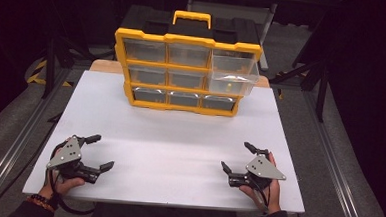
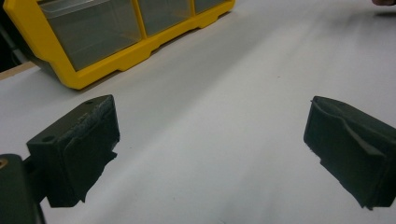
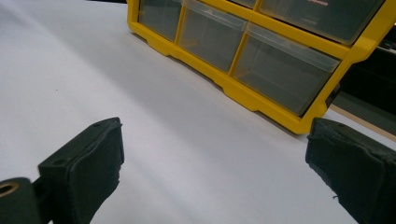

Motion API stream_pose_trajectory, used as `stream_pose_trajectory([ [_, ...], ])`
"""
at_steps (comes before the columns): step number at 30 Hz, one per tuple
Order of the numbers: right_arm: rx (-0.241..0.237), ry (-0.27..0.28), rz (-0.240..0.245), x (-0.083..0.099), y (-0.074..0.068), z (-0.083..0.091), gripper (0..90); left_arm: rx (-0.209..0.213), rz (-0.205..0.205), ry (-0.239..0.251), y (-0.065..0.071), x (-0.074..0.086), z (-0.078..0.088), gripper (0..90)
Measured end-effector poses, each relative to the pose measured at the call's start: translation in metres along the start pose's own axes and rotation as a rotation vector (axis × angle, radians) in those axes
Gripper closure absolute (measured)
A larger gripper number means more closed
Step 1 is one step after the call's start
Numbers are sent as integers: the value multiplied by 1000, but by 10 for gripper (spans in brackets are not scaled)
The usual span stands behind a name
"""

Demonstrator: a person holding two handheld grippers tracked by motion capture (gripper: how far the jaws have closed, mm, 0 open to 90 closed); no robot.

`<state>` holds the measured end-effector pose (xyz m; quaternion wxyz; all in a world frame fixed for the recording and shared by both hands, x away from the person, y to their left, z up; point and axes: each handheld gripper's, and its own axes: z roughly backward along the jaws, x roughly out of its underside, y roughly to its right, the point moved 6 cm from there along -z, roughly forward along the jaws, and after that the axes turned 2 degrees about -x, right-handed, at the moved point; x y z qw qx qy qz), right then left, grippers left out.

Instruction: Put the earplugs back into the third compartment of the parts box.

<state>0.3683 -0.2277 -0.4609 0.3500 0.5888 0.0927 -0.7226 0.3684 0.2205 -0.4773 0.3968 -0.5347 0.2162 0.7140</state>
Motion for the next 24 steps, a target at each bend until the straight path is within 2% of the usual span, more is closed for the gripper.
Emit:
stream_pose_trajectory([
  [10,-10,-16,14,2,-3,-4,58,-1,5,-5,-1,1,-1,45],
  [24,-20,-13,27,2,-5,-4,63,-9,1,-10,-2,1,-3,45],
])
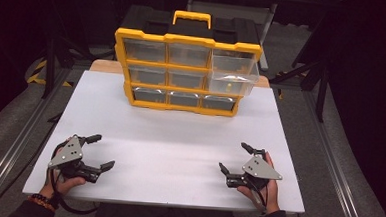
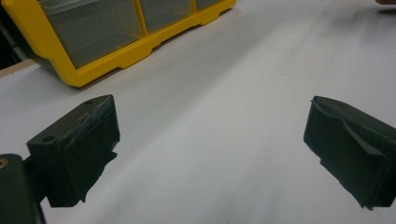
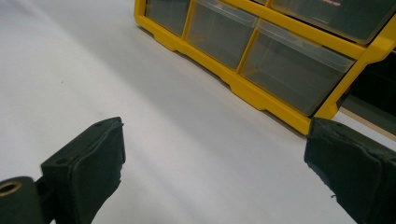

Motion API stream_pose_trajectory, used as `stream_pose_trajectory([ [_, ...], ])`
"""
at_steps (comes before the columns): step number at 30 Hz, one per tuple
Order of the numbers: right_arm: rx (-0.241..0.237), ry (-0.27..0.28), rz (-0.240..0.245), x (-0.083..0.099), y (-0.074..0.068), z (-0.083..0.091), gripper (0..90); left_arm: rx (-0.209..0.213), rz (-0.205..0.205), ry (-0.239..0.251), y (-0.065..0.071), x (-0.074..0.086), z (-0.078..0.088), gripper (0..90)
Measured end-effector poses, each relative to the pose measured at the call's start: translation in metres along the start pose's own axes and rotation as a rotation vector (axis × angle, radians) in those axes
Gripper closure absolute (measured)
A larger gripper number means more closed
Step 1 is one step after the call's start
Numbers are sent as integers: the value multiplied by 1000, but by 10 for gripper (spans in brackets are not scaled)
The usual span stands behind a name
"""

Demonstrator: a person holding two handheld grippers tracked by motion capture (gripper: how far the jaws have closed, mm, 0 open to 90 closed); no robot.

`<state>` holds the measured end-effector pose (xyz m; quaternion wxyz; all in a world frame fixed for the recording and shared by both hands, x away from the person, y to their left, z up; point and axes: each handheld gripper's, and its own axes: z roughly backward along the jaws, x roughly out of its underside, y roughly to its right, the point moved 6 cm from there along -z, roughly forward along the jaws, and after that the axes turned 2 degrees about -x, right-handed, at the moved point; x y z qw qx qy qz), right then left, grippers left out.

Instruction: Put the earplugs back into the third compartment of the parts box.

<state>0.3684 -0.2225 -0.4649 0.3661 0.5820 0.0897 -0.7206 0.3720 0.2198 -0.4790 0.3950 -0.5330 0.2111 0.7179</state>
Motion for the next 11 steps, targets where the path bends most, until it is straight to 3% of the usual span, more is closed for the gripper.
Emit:
stream_pose_trajectory([
  [11,2,-20,5,4,1,-2,67,-1,-1,-13,0,1,-3,46],
])
